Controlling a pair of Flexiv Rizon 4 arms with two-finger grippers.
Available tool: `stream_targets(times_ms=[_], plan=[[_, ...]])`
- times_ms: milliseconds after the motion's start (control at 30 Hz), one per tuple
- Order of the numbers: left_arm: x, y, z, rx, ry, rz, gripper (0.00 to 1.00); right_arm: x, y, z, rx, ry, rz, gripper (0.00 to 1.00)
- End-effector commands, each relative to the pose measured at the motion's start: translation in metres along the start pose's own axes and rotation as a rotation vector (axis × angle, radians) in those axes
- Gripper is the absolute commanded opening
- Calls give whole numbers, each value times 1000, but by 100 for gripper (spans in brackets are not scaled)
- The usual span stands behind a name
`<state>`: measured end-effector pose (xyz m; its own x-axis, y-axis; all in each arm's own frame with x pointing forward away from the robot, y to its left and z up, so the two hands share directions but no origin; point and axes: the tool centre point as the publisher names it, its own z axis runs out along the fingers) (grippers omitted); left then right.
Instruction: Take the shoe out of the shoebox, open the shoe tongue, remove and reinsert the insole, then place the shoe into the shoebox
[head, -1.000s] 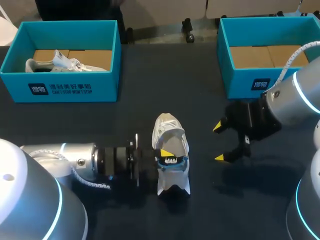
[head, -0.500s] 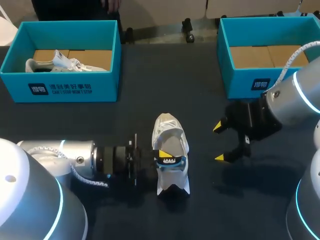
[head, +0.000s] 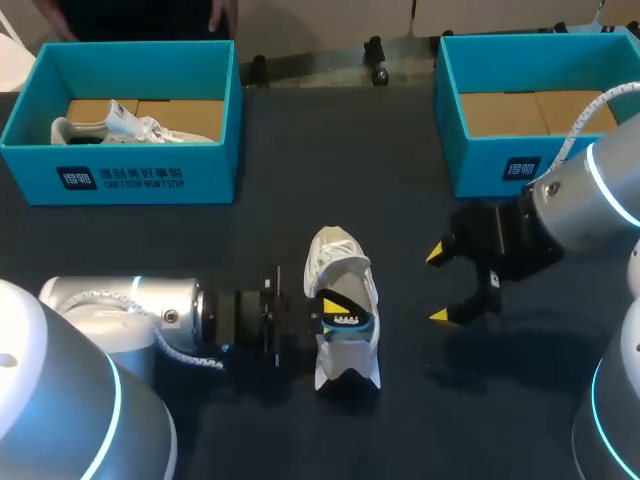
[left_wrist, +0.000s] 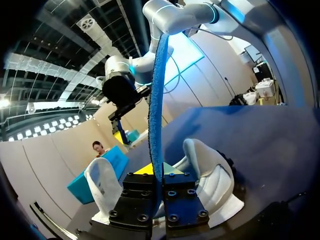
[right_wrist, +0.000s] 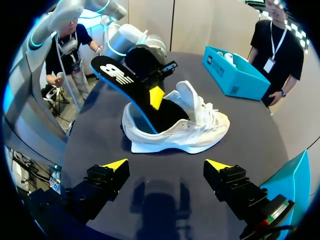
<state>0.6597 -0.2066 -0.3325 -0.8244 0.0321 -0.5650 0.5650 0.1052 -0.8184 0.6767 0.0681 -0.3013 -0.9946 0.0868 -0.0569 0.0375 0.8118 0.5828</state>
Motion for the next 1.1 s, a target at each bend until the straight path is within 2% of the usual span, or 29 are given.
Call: stream_targets(times_ms=[33, 67, 100, 167, 200, 300, 400, 467, 567, 600, 633, 667, 700, 1100], plan=[[-2, -8, 1, -3, -7, -2, 4, 1, 0, 1, -2, -3, -1, 100], [-3, -10, 0, -1, -9, -2, 27, 1, 0, 1, -2, -3, -1, 100], [-3, -13, -1, 5, -13, -3, 44, 1, 0, 1, -2, -3, -1, 100], [-3, -17, -3, 12, -14, 3, 71, 1, 0, 1, -2, -3, -1, 100], [-4, -19, -4, 15, -15, 2, 77, 1, 0, 1, -2, -3, -1, 100], [-5, -25, -6, 24, -16, 4, 71, 1, 0, 1, -2, -3, -1, 100], [-5, -32, -8, 38, -11, 14, 62, 1, 0, 1, -2, -3, -1, 100], [-5, -36, -8, 43, -7, 19, 53, 1, 0, 1, -2, -3, -1, 100], [-4, -38, -8, 47, -2, 20, 45, 1, 0, 1, -2, -3, -1, 100], [-4, -37, -8, 47, 3, 21, 36, 1, 0, 1, -2, -3, -1, 100], [-3, -35, -8, 42, 10, 22, 20, 1, 0, 1, -2, -3, -1, 100], [-2, -34, -8, 41, 11, 22, 13, 1, 0, 1, -2, -3, -1, 100], [-2, -33, -7, 39, 15, 22, 0, 1, 0, 1, -2, -3, -1, 100], [0, -9, -3, 2, 48, 47, 0, 1, 0, 1, -2, -3, -1, 100]])
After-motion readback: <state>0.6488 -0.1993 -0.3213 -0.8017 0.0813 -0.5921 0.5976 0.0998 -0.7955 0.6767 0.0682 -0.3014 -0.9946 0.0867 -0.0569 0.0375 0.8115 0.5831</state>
